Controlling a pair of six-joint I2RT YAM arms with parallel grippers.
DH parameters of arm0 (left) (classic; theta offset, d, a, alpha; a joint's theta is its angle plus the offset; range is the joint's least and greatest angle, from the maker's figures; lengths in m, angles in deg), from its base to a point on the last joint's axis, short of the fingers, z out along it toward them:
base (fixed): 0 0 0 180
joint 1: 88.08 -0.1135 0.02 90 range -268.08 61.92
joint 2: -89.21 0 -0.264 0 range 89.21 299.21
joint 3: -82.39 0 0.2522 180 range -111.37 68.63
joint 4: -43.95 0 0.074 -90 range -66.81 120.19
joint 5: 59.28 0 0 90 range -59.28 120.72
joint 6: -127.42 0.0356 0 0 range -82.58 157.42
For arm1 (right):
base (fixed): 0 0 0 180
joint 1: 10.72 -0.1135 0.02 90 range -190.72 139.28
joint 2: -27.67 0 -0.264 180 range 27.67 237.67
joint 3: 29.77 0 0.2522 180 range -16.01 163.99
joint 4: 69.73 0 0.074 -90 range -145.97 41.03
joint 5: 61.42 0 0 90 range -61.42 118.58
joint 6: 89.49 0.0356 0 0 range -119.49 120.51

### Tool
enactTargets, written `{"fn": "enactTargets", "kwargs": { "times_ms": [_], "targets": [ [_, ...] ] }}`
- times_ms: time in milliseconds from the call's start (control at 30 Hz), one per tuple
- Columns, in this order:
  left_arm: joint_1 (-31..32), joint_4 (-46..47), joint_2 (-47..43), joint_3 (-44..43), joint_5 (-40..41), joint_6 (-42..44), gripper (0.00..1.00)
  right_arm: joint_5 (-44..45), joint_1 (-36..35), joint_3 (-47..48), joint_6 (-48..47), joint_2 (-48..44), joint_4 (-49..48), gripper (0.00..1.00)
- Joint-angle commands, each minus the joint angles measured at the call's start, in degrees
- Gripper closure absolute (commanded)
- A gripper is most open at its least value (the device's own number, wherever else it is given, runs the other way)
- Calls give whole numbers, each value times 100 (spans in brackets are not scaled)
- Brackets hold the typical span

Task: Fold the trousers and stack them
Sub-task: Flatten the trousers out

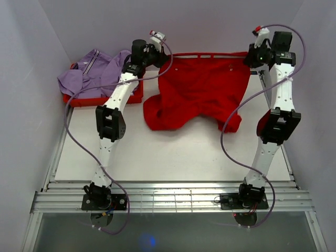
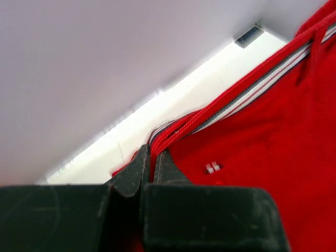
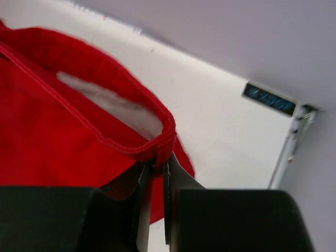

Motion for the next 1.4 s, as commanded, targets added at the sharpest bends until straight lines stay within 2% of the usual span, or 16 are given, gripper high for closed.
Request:
{"fn": "enactTargets", "kwargs": {
  "times_ms": [0, 33, 67, 133, 200, 333, 400, 433, 500, 533, 667, 800, 967, 1033, 1167, 1367],
  "targets": [
    [-98, 2393, -297, -637, 685, -339, 100, 1200, 70, 1350, 537, -777, -1314, 92],
    [-10, 3183, -1197, 150, 826, -209, 100, 1366, 105, 110, 650, -1712, -2423, 92],
    [-1, 4131, -1554, 750, 1010, -172, 100, 1298, 175, -529, 808, -2235, -2974, 92],
    [-53, 4359, -2039, 1394, 1292, -259, 100, 1061, 342, -1759, 1152, -3462, -4046, 92],
    [-237, 4894, -2855, 1974, 1190, -427, 100, 1043, 360, -2229, 1196, -4109, -4332, 92],
    [-536, 5046, -4148, 3939, 461, -254, 100, 404, 360, -4307, 925, -5806, -4974, 92],
    [-589, 4757, -4851, 4672, -196, -33, 100, 138, 342, -4936, 557, -6176, -4852, 92],
    [-607, 4407, -5062, 5398, -375, 64, 100, -54, 334, -5400, 381, -6386, -4747, 92],
    [-642, 4045, -5695, 6131, -787, 468, 100, -258, 325, -5798, 3, -6537, -4019, 92],
    [-651, 3661, -5897, 6866, -1085, 678, 100, -502, 325, -5983, -382, -6660, -3799, 92],
    [-704, 2665, -6715, 8222, -1247, 1400, 100, -1434, 246, -6712, -1289, -6950, -2446, 92],
    [-923, 1803, -7295, 9111, -1282, 1840, 100, -1823, -210, -7353, -1659, -7266, -1426, 92],
    [-985, 872, -7464, 9615, -922, 2385, 100, -1350, -1420, -8137, -1643, -7487, -1256, 92],
    [-1037, 643, -7464, 9572, -912, 2386, 100, -1024, -1599, -8339, -1398, -7557, -1536, 92],
    [-1090, 992, -7744, 9458, -834, 1790, 100, -786, -1661, -8236, -958, -7619, -2021, 92],
    [-1380, 1819, -8298, 8563, 413, 25, 100, -1225, -1994, -7550, -536, -7645, -2012, 92]
  ]
}}
